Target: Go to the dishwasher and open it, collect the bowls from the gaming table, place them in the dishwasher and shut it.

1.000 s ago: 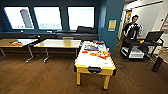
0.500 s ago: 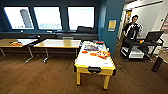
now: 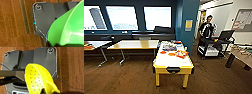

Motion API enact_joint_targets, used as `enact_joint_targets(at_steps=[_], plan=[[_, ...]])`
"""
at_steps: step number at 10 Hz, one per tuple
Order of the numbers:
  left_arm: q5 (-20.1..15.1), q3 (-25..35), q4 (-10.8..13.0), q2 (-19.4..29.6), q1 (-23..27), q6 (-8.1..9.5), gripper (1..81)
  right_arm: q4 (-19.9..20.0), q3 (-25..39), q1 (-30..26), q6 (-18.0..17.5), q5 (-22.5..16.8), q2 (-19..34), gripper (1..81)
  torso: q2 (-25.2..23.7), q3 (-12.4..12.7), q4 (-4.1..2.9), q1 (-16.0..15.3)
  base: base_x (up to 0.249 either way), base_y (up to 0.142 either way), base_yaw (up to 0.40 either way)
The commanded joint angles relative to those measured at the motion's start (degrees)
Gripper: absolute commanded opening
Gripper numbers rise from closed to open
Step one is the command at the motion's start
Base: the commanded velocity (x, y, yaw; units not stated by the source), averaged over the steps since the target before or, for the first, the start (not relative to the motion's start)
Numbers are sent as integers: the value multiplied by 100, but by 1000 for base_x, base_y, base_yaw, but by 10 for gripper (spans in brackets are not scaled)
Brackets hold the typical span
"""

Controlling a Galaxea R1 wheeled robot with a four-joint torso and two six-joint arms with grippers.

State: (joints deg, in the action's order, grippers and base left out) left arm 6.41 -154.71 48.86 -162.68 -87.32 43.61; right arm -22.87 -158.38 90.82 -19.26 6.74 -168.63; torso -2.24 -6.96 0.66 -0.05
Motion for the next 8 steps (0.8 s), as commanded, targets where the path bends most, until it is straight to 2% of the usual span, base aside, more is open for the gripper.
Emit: enact_joint_targets(at_steps=[1, 4, 8], plan=[[-202, -112, -8, 43, 263, -1, 10, -51, -16, -147, 19, -287, 73, 10, 0, 0, 0, 0, 0, 0, -395], [-158, -349, -17, -133, 263, 8, 10, -51, -34, -147, 19, -296, 29, 10, 0, 2, 0, 0, 0, 0, -396], [-202, -376, -17, -204, 263, 8, 10, -69, -8, -95, 28, -287, 29, 10, 0, 2, 0, 0, 0, 0, -396]])
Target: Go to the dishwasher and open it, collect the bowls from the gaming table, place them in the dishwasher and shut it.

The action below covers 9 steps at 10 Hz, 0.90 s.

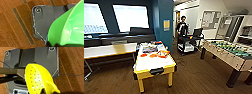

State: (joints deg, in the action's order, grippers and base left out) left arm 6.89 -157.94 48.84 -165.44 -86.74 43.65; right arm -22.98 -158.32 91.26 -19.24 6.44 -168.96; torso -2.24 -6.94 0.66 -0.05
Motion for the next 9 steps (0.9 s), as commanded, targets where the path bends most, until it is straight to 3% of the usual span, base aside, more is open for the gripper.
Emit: enact_joint_targets(at_steps=[1, 9], plan=[[-249, -62, -14, 63, 205, 3, 10, -58, -14, -147, 25, -265, 45, 10, 0, 0, 0, 0, 0, 0, -395], [-258, -114, -6, 37, 205, 3, 10, -40, -22, -112, 78, -248, 35, 10, 0, 0, 0, 0, 0, 0, -396]])
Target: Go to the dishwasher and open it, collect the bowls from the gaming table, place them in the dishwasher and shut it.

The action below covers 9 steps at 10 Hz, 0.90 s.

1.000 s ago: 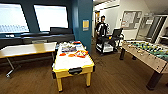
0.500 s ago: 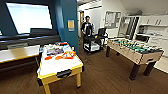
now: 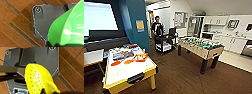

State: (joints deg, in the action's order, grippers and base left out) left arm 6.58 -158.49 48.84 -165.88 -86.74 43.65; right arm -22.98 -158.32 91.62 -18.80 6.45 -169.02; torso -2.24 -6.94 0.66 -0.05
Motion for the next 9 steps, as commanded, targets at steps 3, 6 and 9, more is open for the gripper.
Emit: enact_joint_targets(at_steps=[3, 6, 9], plan=[[-228, -59, -6, 72, 205, -6, 10, -49, -40, -148, 34, -249, 50, 10, 0, 0, 0, 0, 0, 0, -396], [-228, -59, -6, 72, 205, -6, 10, -49, -40, -148, 34, -249, 50, 10, 0, 0, 0, 0, 0, 0, -396], [-228, -68, 3, 72, 205, -6, 10, -49, -49, -157, 34, -249, 59, 10, 0, 0, 0, 0, 0, 0, -396]])
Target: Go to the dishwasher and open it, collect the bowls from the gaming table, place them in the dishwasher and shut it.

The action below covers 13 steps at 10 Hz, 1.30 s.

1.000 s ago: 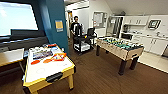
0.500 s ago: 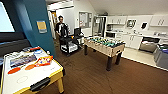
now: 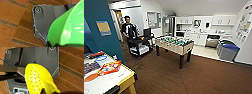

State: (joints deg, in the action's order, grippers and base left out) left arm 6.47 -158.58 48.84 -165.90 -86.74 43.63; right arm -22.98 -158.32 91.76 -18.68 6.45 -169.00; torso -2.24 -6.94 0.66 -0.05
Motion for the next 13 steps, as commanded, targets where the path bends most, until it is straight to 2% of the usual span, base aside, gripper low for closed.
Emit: enact_joint_targets(at_steps=[1, 13], plan=[[-217, -51, 3, 74, 205, 5, 10, -49, -49, -162, 22, -249, 56, 10, 0, 0, 0, 0, 0, 0, -396], [-217, -51, 21, 83, 205, 5, 10, -32, -58, -179, 92, -258, 57, 10, 0, 0, 0, 2, 0, 0, -396]])
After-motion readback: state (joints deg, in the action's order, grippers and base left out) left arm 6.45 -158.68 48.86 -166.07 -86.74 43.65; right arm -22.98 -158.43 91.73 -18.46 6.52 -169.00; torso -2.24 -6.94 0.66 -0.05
